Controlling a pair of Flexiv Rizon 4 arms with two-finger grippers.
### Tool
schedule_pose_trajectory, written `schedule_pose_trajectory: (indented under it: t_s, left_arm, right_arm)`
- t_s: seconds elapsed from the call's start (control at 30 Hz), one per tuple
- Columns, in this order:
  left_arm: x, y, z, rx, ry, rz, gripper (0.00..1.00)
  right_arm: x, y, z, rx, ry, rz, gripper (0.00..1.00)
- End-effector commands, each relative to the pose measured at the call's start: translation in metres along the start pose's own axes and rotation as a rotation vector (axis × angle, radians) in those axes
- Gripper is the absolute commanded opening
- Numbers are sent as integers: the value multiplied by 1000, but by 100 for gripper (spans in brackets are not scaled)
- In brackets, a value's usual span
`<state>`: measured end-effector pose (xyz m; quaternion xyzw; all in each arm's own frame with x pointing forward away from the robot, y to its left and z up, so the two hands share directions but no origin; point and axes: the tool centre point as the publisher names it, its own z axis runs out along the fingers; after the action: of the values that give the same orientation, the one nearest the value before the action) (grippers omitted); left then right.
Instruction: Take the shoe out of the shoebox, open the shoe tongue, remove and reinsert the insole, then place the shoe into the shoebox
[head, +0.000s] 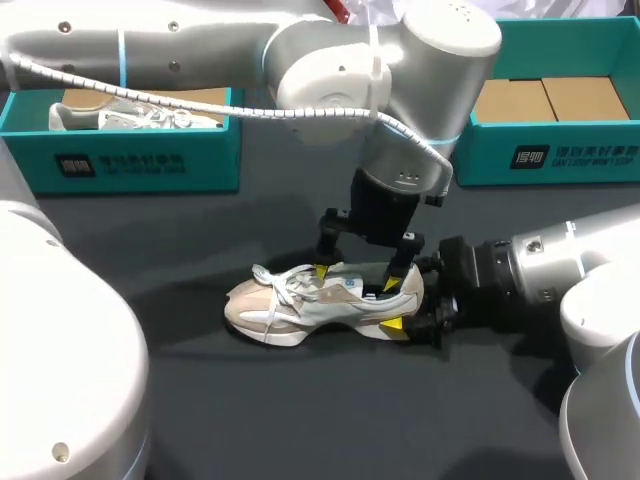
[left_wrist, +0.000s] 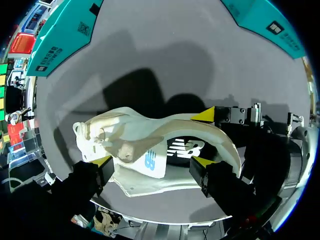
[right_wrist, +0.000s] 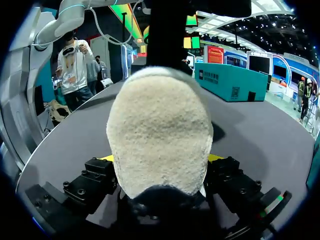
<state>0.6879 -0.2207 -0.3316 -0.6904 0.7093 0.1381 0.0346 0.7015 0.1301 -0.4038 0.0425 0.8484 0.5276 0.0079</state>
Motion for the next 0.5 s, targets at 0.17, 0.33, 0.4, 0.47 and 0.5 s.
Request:
schedule_pose_trajectory:
  t_s: [0.17, 0.33, 0.4, 0.47, 0.5]
  left_arm:
    - [-3, -3, 9, -19, -73, -16, 100]
    - [-6, -3, 18, -32, -114, -17, 100]
    - [-7, -2, 21, -36, -129, -18, 100]
    - [-9, -2, 22, -44, -148, -18, 100]
    - [-10, -2, 23, -44, -153, -19, 100]
  right_arm:
    - [2, 1, 1, 4, -1, 1, 0]
    - [2, 1, 1, 4, -1, 1, 0]
    - [2, 1, 1, 4, -1, 1, 0]
    - [2, 1, 1, 4, -1, 1, 0]
    - [2, 1, 1, 4, -1, 1, 0]
